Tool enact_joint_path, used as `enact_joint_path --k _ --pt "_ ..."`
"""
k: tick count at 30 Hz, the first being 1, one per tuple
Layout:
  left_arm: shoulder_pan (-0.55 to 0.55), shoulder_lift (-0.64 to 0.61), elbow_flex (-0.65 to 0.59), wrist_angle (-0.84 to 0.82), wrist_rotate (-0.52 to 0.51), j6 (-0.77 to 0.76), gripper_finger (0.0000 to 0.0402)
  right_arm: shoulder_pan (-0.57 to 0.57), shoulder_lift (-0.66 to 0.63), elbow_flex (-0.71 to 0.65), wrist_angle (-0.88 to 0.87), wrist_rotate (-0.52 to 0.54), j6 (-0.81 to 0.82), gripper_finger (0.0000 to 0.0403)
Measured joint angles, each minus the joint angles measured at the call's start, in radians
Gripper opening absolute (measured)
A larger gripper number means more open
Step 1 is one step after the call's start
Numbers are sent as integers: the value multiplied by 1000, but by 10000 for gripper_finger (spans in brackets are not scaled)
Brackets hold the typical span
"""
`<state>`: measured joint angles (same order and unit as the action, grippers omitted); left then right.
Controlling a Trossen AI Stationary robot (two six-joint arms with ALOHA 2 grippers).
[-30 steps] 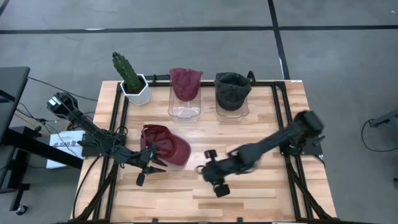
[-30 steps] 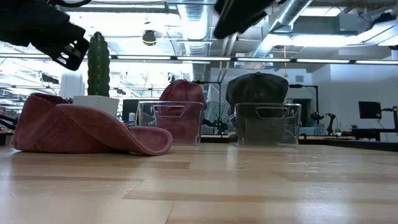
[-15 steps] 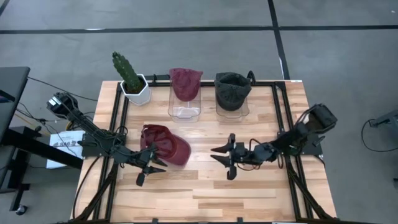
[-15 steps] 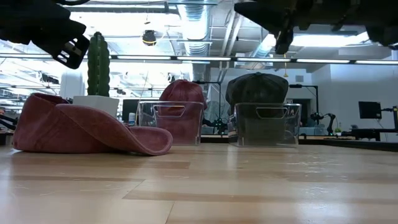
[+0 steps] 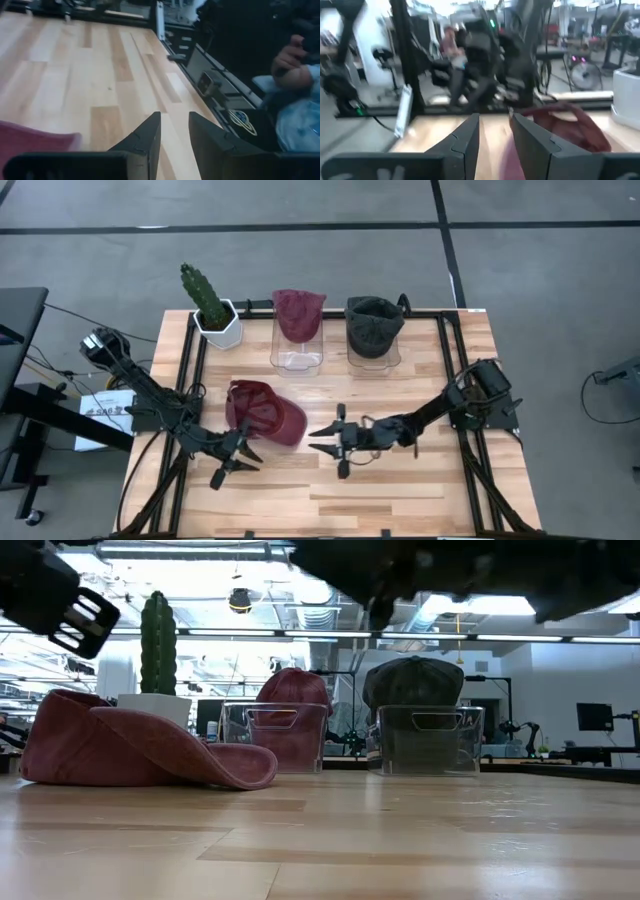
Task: Pick & Place hat
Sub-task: Put the red cap into the transparent bin
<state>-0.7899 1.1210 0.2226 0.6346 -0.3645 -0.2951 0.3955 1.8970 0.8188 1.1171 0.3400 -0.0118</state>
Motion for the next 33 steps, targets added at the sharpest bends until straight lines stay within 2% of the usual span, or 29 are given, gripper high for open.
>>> enact_joint_path --k 7,15,20,24,33 --pt "-67 5 0 -1 20 -2 97 -15 105 168 -296 0 -84 108" --pt "-90 4 0 0 59 -6 97 -15 251 372 -483 -2 -129 108" --pt "-89 4 0 1 59 -25 97 -30 284 451 -585 5 -114 112" --pt "-89 4 0 1 59 -25 97 -49 284 456 -622 2 -61 136" --pt "-86 4 0 2 59 -25 97 -63 286 456 -654 -4 -22 227"
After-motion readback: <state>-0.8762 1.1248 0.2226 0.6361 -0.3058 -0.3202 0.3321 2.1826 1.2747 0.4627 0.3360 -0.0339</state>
